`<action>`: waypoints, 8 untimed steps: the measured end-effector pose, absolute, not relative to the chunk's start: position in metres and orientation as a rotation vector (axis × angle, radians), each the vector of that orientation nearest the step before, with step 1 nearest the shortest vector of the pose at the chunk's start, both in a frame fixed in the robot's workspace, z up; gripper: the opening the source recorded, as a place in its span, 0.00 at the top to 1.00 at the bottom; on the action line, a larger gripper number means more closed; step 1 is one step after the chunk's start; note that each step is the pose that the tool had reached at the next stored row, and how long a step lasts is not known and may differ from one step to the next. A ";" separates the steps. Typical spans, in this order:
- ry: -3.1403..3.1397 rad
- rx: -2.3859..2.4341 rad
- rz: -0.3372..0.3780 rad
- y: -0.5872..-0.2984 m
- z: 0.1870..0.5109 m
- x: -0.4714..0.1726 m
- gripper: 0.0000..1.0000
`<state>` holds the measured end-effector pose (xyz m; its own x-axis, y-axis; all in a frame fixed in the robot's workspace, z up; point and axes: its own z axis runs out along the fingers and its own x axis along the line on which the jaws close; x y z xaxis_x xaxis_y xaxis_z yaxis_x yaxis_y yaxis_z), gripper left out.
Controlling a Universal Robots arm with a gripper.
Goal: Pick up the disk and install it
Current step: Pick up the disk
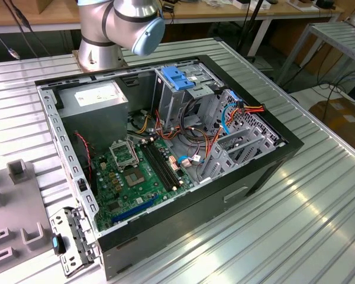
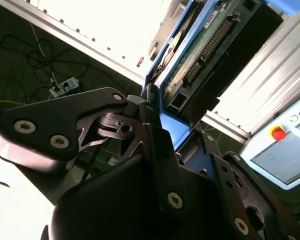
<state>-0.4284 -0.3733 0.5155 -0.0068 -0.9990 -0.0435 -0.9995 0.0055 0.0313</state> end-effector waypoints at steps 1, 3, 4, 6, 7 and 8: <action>2.221 -2.208 0.083 -0.373 0.515 -0.427 0.63; 2.221 -2.208 0.083 -0.373 0.515 -0.425 0.63; 2.221 -2.208 0.083 -0.373 0.515 -0.424 0.63; 2.221 -2.208 0.083 -0.373 0.515 -0.422 0.63; 2.221 -2.208 0.083 -0.373 0.515 -0.420 0.63; 2.221 -2.208 0.083 -0.373 0.515 -0.419 0.63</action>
